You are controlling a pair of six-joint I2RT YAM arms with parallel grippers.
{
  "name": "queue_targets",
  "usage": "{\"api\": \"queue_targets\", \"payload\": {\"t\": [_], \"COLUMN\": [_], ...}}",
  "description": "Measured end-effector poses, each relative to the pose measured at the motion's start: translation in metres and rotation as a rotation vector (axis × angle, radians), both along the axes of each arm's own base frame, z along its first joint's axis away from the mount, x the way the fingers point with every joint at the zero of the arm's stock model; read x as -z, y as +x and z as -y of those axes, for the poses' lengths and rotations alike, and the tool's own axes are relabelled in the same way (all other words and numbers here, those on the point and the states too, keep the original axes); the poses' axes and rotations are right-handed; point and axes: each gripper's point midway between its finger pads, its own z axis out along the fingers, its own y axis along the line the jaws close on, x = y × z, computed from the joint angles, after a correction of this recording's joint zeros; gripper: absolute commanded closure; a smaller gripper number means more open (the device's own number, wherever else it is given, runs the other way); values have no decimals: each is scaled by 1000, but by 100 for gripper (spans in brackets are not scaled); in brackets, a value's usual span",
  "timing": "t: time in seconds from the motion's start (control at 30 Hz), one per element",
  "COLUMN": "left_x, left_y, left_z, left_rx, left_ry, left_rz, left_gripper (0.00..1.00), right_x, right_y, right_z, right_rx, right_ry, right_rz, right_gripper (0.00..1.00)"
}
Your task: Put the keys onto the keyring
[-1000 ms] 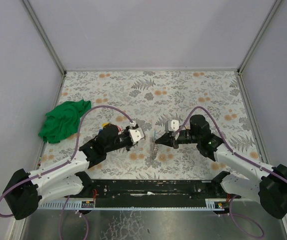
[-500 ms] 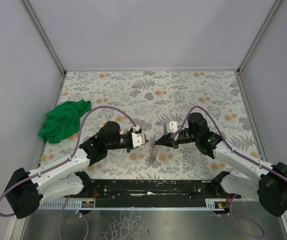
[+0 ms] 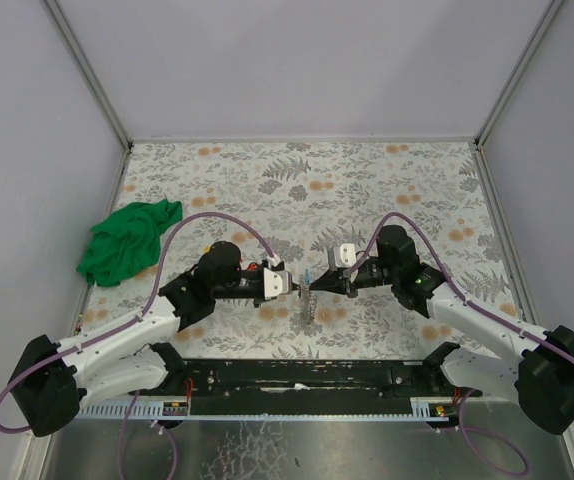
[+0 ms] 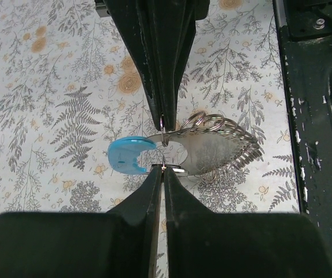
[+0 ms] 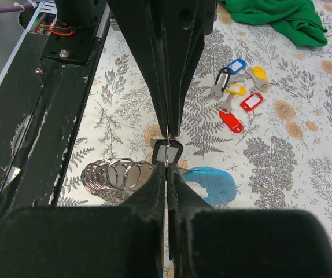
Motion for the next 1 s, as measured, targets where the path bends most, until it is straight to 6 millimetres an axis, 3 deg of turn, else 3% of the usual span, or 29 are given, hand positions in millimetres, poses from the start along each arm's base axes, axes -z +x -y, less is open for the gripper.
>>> {"api": "queue_targets", "payload": {"t": [1.0], "left_x": [0], "left_y": [-1], "left_z": [5], "left_rx": [5], "left_ry": [8], "left_rz": [-59], "left_gripper": [100], "right_x": [1], "right_y": [1], "right_z": [0], "right_rx": [2], "right_ry": [-4], "right_rz": [4], "right_gripper": [100]}}
